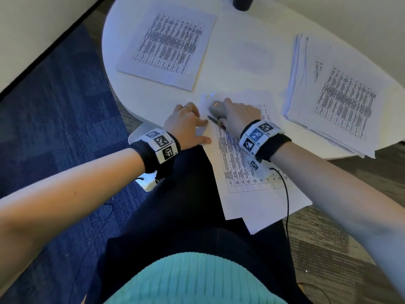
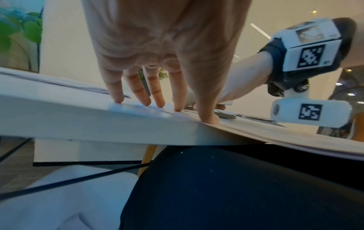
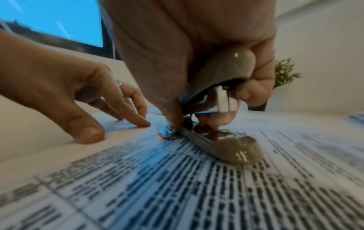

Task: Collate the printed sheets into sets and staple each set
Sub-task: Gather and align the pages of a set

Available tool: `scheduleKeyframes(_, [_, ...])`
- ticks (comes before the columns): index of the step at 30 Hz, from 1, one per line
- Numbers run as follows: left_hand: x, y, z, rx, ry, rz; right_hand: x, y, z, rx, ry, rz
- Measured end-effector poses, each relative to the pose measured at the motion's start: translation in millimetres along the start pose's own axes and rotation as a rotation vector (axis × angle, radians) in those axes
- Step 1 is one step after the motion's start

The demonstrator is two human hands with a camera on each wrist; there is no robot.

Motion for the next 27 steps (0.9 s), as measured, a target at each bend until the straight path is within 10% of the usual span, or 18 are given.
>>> scheduleKeyframes(27, [-4.3,-4.0,-3.6,-0.015,-0.063,-0.068,-2.4,-24.1,-17.0,-0.103,-0.11,0.037])
Point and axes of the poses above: each hand's wrist, its own y-axis away from the middle knuckle, its own x-axis out of the back of the hand, z = x × y, the point moved 3 cm from there along -y, towards the middle knuckle, and after that the axes turned 1 degree about -y, right-handed, at the moved point
